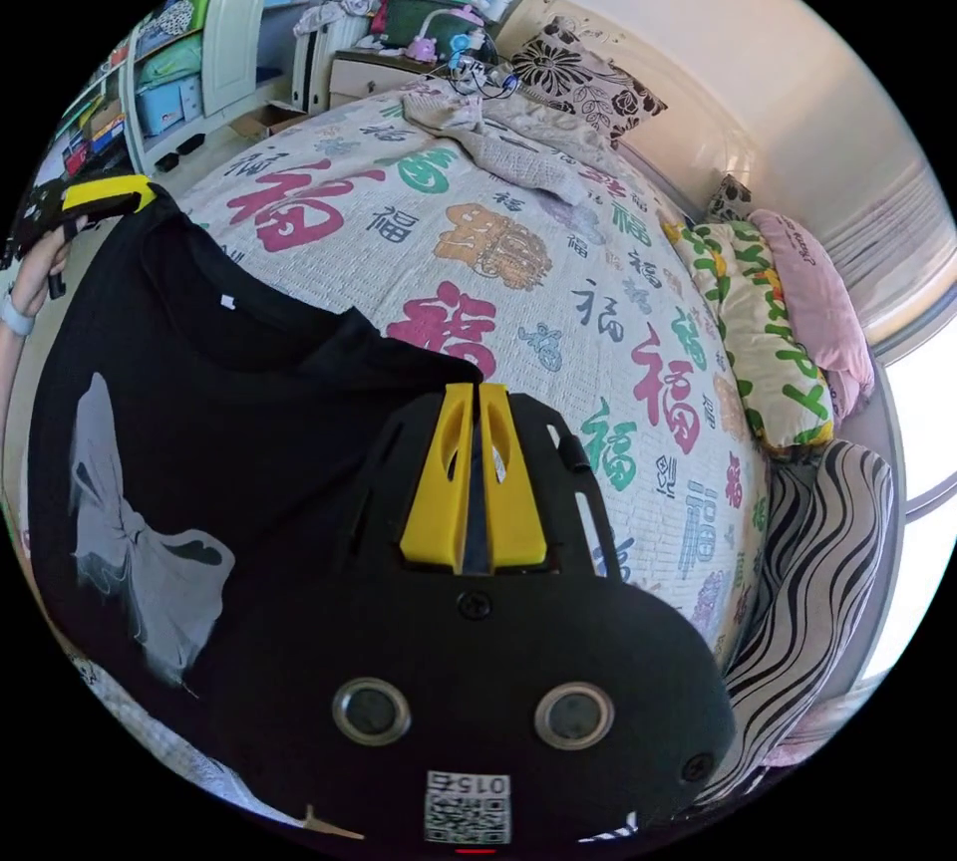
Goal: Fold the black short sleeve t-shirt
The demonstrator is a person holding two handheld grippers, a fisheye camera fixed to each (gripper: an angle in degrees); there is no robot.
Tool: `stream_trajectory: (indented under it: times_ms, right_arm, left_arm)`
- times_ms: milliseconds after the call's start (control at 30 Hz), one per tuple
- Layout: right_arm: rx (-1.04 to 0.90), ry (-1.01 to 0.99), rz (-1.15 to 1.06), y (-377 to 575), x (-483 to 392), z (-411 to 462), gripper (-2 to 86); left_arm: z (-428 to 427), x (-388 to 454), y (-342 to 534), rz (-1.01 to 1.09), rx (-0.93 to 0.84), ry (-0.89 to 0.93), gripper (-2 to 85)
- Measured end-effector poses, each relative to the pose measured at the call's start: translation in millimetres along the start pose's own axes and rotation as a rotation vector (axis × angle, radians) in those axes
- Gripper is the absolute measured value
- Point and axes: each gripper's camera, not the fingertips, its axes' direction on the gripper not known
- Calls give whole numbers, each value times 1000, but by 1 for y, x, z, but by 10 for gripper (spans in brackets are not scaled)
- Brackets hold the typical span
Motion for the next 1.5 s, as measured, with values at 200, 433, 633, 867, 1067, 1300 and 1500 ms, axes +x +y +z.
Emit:
stream_trajectory:
  times_ms: [200,433,633,867,1067,1300,1500]
  right_arm:
    - [-27,33,88,-7,1,37,-4]
    - [-117,-86,147,43,15,57,91]
    - [74,-352,113,163,52,-45,106]
    - [-30,-663,108,374,12,-116,117]
    - [-231,-752,132,439,-34,-93,110]
    - [-262,-779,160,442,-54,-64,14]
    - [-205,-654,160,462,-53,-98,-2]
  left_arm:
    - [28,14,2,0,-18,-95,12]
    - [30,0,39,-22,-132,-56,84]
    - [-122,-72,137,-95,8,215,143]
    - [-254,-48,379,-200,-256,432,142]
    - [-285,-34,467,-389,-199,439,137]
    - [-304,-33,459,-245,-224,277,40]
    - [-349,-56,475,-253,-194,311,3]
